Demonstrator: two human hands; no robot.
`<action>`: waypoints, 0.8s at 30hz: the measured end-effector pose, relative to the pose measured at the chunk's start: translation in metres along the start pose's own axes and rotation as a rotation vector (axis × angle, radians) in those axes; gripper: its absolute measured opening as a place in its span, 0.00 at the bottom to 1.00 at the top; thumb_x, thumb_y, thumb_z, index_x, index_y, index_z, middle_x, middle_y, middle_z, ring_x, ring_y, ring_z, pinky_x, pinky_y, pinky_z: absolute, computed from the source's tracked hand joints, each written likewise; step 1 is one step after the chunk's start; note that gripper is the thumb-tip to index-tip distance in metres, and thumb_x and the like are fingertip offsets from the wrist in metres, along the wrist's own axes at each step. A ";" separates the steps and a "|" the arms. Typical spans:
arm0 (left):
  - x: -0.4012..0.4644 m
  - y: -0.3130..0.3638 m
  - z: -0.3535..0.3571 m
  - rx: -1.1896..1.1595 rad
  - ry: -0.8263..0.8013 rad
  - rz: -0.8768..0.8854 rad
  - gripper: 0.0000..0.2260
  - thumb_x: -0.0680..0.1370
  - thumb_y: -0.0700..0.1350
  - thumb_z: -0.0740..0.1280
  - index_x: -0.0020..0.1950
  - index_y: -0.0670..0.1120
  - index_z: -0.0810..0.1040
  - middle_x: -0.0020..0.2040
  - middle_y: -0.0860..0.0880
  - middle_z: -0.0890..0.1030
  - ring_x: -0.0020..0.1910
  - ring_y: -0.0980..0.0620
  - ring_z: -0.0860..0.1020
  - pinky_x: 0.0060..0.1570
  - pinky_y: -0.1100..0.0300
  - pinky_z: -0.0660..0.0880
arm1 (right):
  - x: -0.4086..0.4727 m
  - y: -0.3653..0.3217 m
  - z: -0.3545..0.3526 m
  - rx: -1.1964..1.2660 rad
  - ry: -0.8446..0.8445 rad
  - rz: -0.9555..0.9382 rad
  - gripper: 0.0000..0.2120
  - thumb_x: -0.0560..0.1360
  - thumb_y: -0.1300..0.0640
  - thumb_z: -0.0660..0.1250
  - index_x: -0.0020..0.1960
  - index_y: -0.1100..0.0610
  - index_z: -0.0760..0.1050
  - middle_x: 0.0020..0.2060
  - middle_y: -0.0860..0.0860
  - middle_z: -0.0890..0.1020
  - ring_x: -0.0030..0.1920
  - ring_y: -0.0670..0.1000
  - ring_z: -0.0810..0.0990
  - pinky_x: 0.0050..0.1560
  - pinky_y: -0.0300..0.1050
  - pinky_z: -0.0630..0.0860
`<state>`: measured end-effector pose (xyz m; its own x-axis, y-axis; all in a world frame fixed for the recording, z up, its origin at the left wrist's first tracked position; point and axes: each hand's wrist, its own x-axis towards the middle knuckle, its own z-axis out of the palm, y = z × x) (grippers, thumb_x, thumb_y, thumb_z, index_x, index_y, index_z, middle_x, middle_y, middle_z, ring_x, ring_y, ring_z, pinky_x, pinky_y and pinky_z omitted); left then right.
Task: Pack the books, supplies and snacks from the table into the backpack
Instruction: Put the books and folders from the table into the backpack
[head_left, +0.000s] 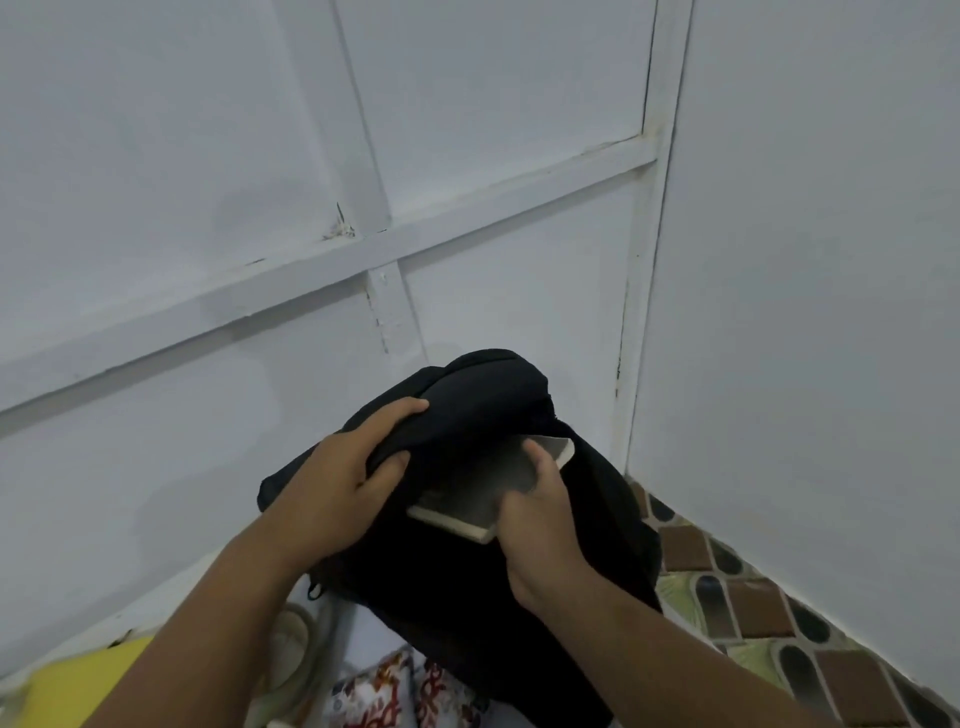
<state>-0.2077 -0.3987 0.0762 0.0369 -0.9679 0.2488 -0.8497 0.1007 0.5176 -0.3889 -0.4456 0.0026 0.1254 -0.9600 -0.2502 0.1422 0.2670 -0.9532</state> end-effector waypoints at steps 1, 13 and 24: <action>0.001 0.001 -0.001 -0.006 0.004 -0.001 0.24 0.80 0.45 0.65 0.69 0.70 0.66 0.40 0.51 0.83 0.33 0.51 0.79 0.40 0.60 0.76 | 0.009 0.003 0.006 -0.018 -0.016 -0.005 0.32 0.76 0.66 0.59 0.75 0.43 0.62 0.66 0.49 0.73 0.63 0.49 0.75 0.66 0.51 0.74; 0.008 0.002 -0.011 -0.067 0.002 -0.005 0.24 0.80 0.39 0.66 0.71 0.62 0.71 0.61 0.64 0.79 0.57 0.66 0.78 0.55 0.76 0.69 | 0.066 0.030 0.016 -0.109 -0.107 0.173 0.12 0.76 0.73 0.62 0.55 0.61 0.76 0.43 0.57 0.82 0.41 0.54 0.81 0.49 0.52 0.81; 0.001 -0.009 -0.008 -0.103 0.049 -0.071 0.23 0.81 0.40 0.66 0.69 0.64 0.72 0.64 0.70 0.75 0.63 0.74 0.71 0.60 0.78 0.64 | 0.066 0.062 0.006 -0.059 0.075 0.038 0.20 0.74 0.76 0.65 0.58 0.56 0.69 0.47 0.54 0.78 0.35 0.58 0.82 0.28 0.42 0.79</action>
<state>-0.1958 -0.3989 0.0788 0.1227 -0.9613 0.2466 -0.7857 0.0577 0.6159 -0.3656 -0.4916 -0.0720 0.0554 -0.9535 -0.2964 0.0805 0.3001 -0.9505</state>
